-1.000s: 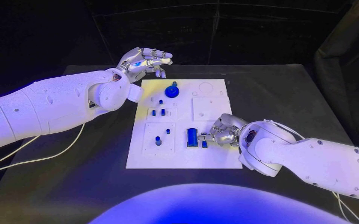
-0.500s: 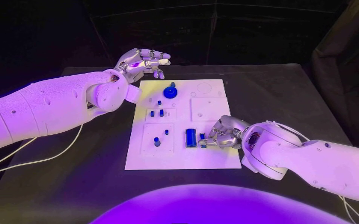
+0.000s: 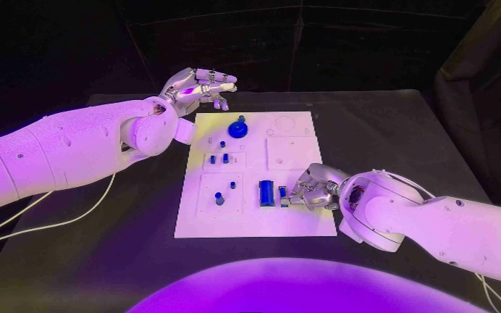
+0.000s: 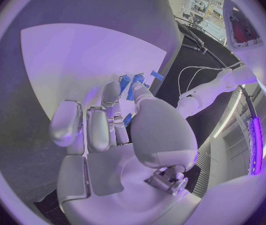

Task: Assemble the parts on the task board

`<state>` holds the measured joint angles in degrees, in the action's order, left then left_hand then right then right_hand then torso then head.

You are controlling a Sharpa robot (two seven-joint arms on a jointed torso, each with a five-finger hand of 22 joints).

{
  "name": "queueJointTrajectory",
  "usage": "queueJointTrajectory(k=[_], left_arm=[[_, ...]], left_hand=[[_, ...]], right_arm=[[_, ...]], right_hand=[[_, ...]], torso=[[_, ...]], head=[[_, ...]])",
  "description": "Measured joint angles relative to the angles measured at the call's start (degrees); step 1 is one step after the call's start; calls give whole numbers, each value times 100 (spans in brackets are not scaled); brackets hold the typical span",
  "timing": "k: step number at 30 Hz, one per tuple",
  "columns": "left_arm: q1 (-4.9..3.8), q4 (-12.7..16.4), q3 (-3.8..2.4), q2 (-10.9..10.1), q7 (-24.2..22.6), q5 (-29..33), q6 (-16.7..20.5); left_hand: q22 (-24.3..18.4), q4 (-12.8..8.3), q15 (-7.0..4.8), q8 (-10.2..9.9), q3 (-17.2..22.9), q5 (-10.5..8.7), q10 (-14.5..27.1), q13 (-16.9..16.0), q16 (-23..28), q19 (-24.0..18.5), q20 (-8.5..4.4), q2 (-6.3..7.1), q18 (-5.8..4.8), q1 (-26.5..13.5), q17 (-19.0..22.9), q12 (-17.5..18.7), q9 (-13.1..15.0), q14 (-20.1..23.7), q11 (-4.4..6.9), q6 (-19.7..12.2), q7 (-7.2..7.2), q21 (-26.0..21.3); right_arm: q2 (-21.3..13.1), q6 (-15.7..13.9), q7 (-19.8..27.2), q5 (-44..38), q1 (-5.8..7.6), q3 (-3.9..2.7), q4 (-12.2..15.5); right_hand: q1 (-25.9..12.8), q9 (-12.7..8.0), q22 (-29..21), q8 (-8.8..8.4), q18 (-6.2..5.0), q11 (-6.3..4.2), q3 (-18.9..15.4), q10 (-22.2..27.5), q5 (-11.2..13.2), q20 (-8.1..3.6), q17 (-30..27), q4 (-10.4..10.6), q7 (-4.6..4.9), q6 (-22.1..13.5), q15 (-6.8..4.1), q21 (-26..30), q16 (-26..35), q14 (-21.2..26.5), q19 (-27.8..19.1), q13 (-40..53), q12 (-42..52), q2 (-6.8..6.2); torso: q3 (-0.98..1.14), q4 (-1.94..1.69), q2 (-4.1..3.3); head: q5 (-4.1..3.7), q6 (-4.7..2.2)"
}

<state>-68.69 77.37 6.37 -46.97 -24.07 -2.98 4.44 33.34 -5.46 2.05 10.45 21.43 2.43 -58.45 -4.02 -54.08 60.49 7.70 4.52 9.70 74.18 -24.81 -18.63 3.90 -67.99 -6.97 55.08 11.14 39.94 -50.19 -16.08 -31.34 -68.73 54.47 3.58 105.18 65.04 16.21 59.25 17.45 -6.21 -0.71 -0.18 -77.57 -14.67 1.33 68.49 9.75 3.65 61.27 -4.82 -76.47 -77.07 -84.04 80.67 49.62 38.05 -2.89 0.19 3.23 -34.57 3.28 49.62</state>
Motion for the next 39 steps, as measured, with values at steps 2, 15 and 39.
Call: queueJointTrajectory(k=[2,15,39], left_arm=[[0,-4,0,9,2,0,-3],[2,-39,1,42,10,0,-9],[3,-55,2,53,17,0,-14]], left_hand=[[0,0,0,0,0,0,0,0,0,0,0,0,1,0,0,0,0,0,0,0,0,0],[1,0,0,0,0,0,0,0,0,0,0,0,0,0,5,0,0,0,0,0,0,0],[-3,0,0,0,0,0,0,0,0,-1,-1,0,0,0,4,0,0,0,0,0,0,0]], right_arm=[[5,35,-5,-1,0,0,-22],[29,85,-28,16,1,1,-73],[227,116,42,-10,14,-11,-413]], right_hand=[[35,5,0,0,0,0,-9,0,-41,0,0,-21,0,0,0,0,0,0,0,1,0,-3],[87,10,26,0,0,0,-33,0,-114,0,17,-44,0,0,0,0,0,0,0,22,0,49],[503,57,112,-4,0,-22,-138,-22,552,0,118,-367,-44,63,0,0,-25,0,0,78,33,223]], torso=[[0,-1,-1],[4,-3,-14],[-3,-10,-8]], head=[[1,1],[-3,0],[19,39]])
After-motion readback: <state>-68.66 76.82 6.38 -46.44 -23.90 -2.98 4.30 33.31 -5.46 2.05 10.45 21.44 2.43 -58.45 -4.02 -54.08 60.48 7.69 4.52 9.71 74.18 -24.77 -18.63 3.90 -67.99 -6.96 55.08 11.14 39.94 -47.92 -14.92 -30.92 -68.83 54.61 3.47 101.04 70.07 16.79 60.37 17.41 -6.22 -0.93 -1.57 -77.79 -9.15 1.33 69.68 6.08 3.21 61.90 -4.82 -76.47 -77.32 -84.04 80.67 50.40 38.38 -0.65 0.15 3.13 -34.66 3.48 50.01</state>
